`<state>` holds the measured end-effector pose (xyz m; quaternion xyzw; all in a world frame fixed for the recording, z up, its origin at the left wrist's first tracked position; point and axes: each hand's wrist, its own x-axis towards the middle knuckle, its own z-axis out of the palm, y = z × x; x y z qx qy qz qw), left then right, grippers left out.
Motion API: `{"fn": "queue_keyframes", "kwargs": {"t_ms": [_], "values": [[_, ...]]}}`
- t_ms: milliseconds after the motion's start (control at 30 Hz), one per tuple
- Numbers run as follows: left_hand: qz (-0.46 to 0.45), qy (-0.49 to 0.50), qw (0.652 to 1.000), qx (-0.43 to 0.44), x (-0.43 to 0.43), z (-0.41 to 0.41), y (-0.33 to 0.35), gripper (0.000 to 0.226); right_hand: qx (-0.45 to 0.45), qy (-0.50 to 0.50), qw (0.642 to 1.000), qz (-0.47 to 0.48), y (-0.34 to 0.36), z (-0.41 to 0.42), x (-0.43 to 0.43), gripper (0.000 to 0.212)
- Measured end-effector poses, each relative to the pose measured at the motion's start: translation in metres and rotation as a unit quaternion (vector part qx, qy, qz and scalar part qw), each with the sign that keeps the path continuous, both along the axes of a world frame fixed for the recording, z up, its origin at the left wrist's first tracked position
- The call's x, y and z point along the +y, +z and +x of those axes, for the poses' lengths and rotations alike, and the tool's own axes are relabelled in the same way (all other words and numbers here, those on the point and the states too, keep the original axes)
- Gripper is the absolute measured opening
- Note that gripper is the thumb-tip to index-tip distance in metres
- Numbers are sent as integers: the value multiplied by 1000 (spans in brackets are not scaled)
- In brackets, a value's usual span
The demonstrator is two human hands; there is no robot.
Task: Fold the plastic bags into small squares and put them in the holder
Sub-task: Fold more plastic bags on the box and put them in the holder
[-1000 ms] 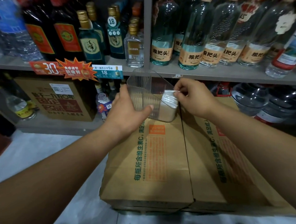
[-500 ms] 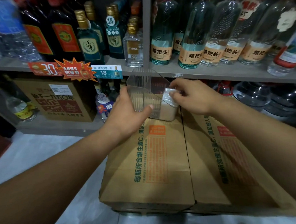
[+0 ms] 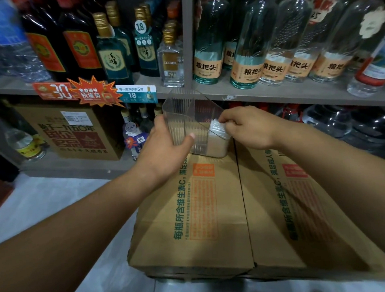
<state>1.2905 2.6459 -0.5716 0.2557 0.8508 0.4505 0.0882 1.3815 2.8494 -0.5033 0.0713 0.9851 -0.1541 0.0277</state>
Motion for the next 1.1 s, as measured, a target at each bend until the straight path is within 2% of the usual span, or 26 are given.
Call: {"fn": "queue_keyframes", "kwargs": {"t_ms": [133,233,267,300,433,533,633,767,833,900,1100], "values": [[-1,2,1000,-7,0,-1,-1,72,-97,-3,995,-32,0,3,1,51],[1,2,1000,-13,0,0,1,73,-95,0,995,23,-6,-2,-3,85],[-1,1,1000,-10,-1,2,2,73,-84,-6,995,45,-9,-5,-4,90],[-3,1,1000,-6,-1,2,3,73,-74,-12,995,67,-12,-8,-6,87],[-4,1,1000,1,-1,4,3,71,-77,-1,990,116,-13,-18,-10,50],[-6,6,1000,4,0,3,3,75,-87,16,991,101,-11,-18,-11,42],[-7,8,1000,2,-1,4,4,79,-91,24,991,92,-10,-18,-9,44],[-19,6,1000,4,-1,5,4,75,-96,-1,992,79,-11,-17,-6,71],[-23,5,1000,6,-1,6,5,73,-87,-9,993,74,-14,-13,-6,73],[-22,4,1000,6,-2,6,4,73,-55,-3,995,84,-18,-7,-6,70],[-46,4,999,3,-9,8,5,69,79,-12,991,105,-22,22,-6,77]]}}
